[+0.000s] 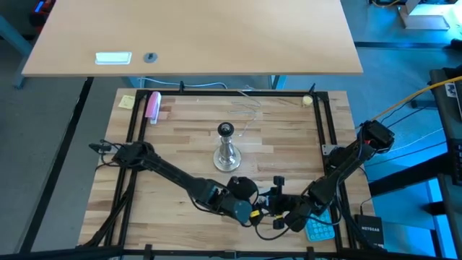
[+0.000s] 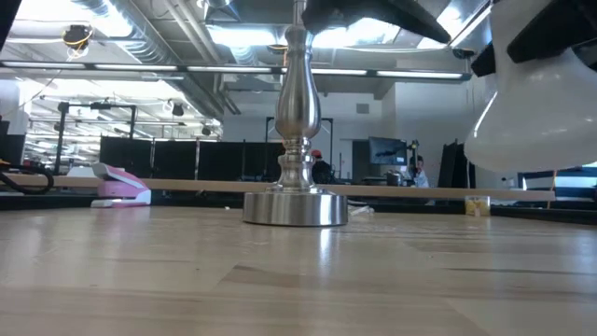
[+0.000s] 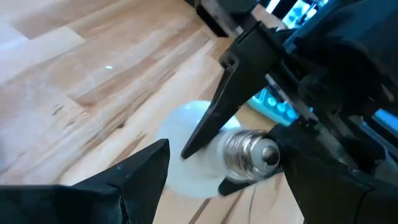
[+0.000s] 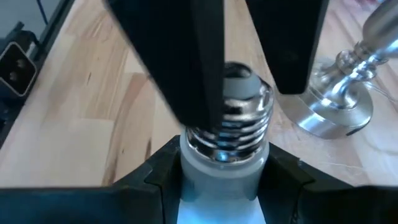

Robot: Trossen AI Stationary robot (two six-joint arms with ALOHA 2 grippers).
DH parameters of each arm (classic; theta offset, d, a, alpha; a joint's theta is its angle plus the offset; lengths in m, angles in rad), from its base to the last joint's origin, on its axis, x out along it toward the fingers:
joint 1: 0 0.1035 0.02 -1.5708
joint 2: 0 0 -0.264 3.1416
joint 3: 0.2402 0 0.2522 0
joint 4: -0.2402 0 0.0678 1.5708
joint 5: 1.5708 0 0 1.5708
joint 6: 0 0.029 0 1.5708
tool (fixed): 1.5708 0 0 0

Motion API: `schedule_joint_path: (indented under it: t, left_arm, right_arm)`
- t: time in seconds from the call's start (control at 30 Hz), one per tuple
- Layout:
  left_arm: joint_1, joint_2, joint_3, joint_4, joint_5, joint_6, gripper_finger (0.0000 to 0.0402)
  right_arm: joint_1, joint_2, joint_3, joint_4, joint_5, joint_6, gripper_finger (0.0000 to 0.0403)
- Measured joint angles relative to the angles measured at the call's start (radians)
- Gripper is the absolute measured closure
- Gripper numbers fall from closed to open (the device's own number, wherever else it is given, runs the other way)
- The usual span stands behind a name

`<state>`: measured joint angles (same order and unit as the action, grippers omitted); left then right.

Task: Screw lightbulb
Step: Insert the light bulb into the lamp

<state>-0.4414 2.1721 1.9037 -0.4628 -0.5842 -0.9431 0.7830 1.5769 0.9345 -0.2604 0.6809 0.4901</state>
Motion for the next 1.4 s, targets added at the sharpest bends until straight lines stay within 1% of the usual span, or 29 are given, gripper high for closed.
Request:
schedule_joint_path:
  t: [0.23, 0.33, 0.5, 0.77, 0.8, 0.83, 0.9, 1.03, 1.13, 1.27, 1.4]
  left_arm:
    - [0.017, 0.004, 0.0, 0.006, -0.001, 0.016, 0.0108]
    - [0.019, 0.003, 0.0, -0.011, 0.022, 0.024, 0.0121]
    - [0.015, 0.003, 0.001, -0.043, 0.041, 0.019, 0.0181]
    - [0.015, 0.003, 0.001, -0.045, 0.047, 0.079, 0.0298]
    - [0.015, 0.003, 0.001, -0.043, 0.047, 0.086, 0.0309]
    - [0.015, 0.003, 0.001, -0.044, 0.047, 0.092, 0.031]
    - [0.015, 0.003, 0.0, -0.046, 0.047, 0.11, 0.031]
    - [0.013, 0.005, -0.002, -0.057, 0.053, 0.149, 0.031]
    - [0.005, -0.006, -0.003, -0.062, 0.046, 0.174, 0.031]
    - [-0.018, -0.046, -0.002, -0.063, 0.036, 0.223, 0.031]
    - [-0.044, -0.096, -0.002, -0.101, 0.019, 0.273, 0.031]
  right_arm:
    - [-0.001, 0.0, 0.001, 0.01, 0.008, 0.004, 0.0246]
    - [-0.001, 0.0, 0.001, 0.015, 0.008, 0.004, 0.0246]
    - [-0.001, 0.001, 0.0, 0.017, 0.014, 0.006, 0.0246]
    - [-0.014, 0.001, 0.0, 0.013, 0.011, 0.032, 0.0246]
    - [-0.018, 0.001, 0.0, 0.014, 0.007, 0.033, 0.0246]
    - [-0.022, 0.001, 0.0, 0.017, -0.001, 0.033, 0.0246]
    - [-0.027, 0.001, 0.0, 0.018, -0.015, 0.035, 0.023]
    - [-0.024, -0.004, 0.001, 0.039, -0.015, 0.058, 0.016]
    - [-0.023, -0.026, 0.001, 0.026, -0.021, 0.056, 0.0122]
    - [-0.023, -0.125, 0.001, -0.014, -0.072, 0.057, 0.0097]
    - [-0.007, -0.269, 0.001, -0.101, -0.169, 0.064, 0.0094]
